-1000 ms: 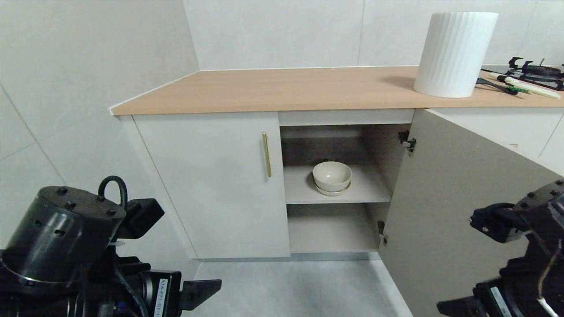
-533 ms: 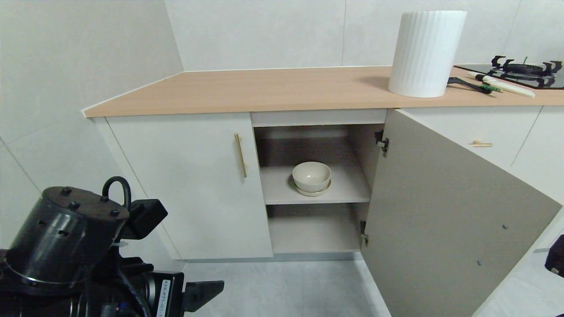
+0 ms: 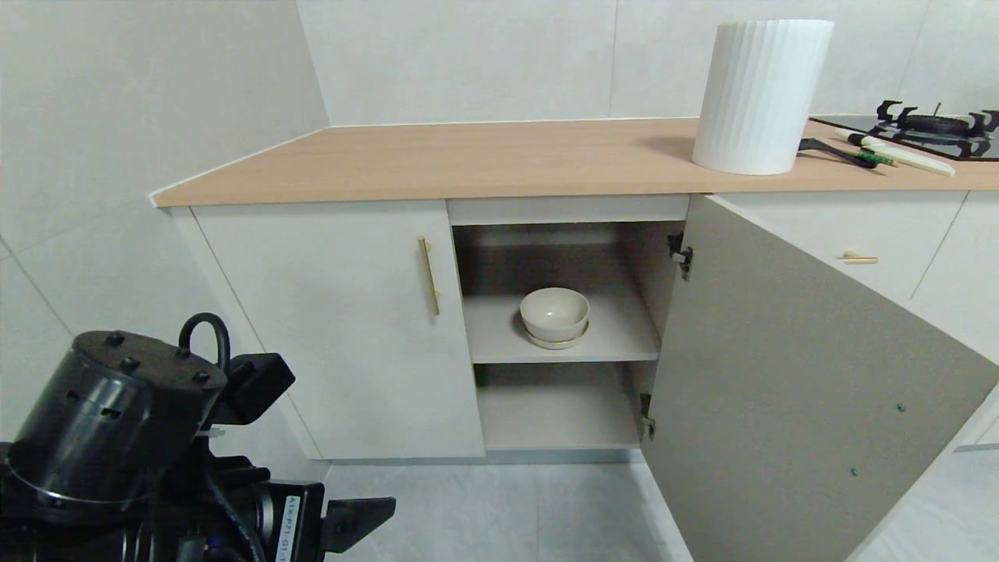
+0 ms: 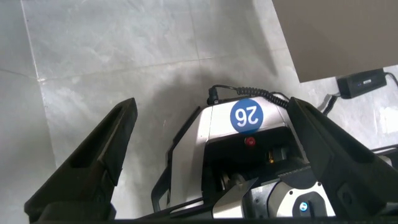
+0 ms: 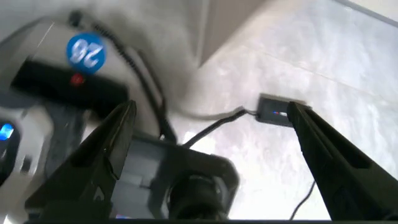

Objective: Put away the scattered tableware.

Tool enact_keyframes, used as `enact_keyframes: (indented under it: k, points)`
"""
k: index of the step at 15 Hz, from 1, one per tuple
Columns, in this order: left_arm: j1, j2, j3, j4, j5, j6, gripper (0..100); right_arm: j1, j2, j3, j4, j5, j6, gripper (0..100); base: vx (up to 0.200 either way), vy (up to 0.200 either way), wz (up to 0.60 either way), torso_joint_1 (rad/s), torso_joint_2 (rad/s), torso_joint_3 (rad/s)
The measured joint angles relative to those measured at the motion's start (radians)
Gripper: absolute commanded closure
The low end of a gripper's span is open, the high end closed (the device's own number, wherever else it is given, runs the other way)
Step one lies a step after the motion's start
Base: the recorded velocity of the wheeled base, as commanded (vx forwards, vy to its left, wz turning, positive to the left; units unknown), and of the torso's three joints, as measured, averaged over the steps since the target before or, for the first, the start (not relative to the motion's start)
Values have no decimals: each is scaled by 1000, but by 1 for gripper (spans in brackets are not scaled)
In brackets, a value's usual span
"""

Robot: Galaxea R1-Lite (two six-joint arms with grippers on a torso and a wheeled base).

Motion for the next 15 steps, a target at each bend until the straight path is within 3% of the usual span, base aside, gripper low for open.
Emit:
enact_keyframes:
  k: [6,8,12,15]
  points:
    - [1,6,1,0,-1,0,0,-424,3,-9,-103,42,-256,0,0,0,0,0,0,0]
    - [0,7,1,0,-1,0,0,-519,20,-9,-147,49,-287,0,0,0,0,0,0,0]
    - [0,7,1,0,0,0,0,-633,91,0,-236,57,-293,0,0,0,0,0,0,0]
    - [1,7,1,0,0,0,0,-691,162,9,-323,124,-290,0,0,0,0,0,0,0]
